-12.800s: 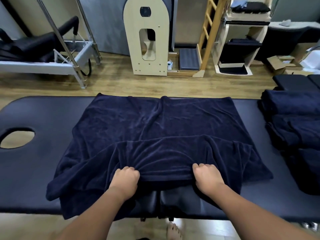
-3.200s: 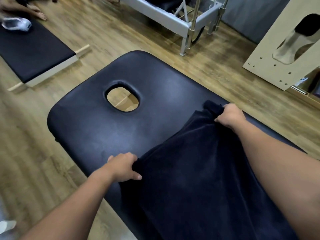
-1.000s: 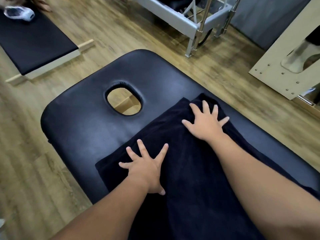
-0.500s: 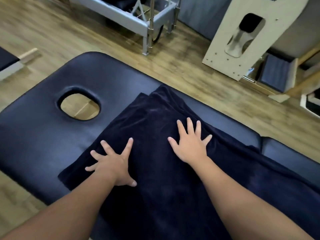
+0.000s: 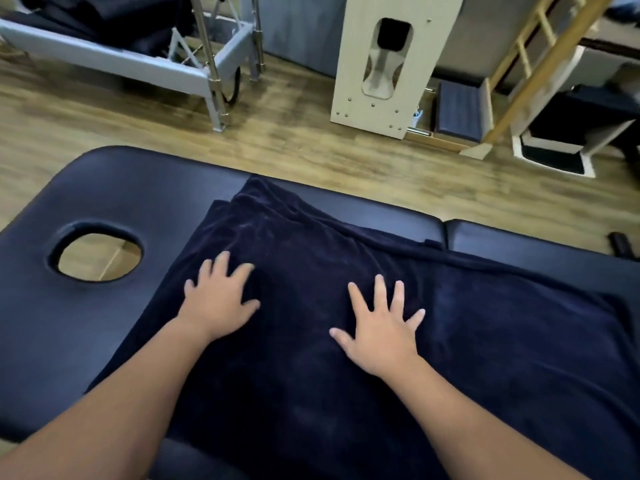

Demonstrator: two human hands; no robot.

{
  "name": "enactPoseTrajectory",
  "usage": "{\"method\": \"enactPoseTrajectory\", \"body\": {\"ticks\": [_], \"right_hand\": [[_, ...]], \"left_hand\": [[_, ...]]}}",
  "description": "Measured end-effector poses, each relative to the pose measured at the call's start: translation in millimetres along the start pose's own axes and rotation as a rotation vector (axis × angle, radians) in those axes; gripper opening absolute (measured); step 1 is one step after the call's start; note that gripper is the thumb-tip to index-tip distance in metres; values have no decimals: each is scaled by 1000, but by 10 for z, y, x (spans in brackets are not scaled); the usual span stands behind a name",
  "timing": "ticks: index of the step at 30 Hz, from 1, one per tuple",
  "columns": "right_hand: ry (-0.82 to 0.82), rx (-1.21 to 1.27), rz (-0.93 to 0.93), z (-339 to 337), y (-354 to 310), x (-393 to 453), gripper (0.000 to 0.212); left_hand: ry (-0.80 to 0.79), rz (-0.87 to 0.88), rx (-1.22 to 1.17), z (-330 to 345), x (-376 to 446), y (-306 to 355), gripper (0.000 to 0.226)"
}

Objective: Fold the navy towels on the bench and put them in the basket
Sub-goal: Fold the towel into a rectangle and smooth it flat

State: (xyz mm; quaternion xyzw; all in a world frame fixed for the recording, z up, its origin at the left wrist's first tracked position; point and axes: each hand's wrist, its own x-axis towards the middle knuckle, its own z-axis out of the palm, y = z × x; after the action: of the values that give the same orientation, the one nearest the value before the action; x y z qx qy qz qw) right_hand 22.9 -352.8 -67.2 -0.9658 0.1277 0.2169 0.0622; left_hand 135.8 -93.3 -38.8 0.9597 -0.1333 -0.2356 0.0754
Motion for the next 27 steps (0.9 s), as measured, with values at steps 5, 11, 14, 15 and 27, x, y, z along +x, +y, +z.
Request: {"method": "enactPoseTrajectory", "body": {"ticks": [5,11,14,15,27], "right_hand": [[-37,22,-73,97,194,-190,94],[-51,296,420,186,973,-520,92],[-67,280,395,381,1060,-921,94],[-74,272,366,450,1059,-1076,93],[-115,578,976,794,2185,-2060,107]], "left_hand": [[-275,15,145,307,-108,144,122],[-329,-216,223,188,-25,527,129],[-297,23,299,280,-77,985,105],[-305,145,301,360,-116,1150,104],[-208,668,496,963,-378,2297,99]]}}
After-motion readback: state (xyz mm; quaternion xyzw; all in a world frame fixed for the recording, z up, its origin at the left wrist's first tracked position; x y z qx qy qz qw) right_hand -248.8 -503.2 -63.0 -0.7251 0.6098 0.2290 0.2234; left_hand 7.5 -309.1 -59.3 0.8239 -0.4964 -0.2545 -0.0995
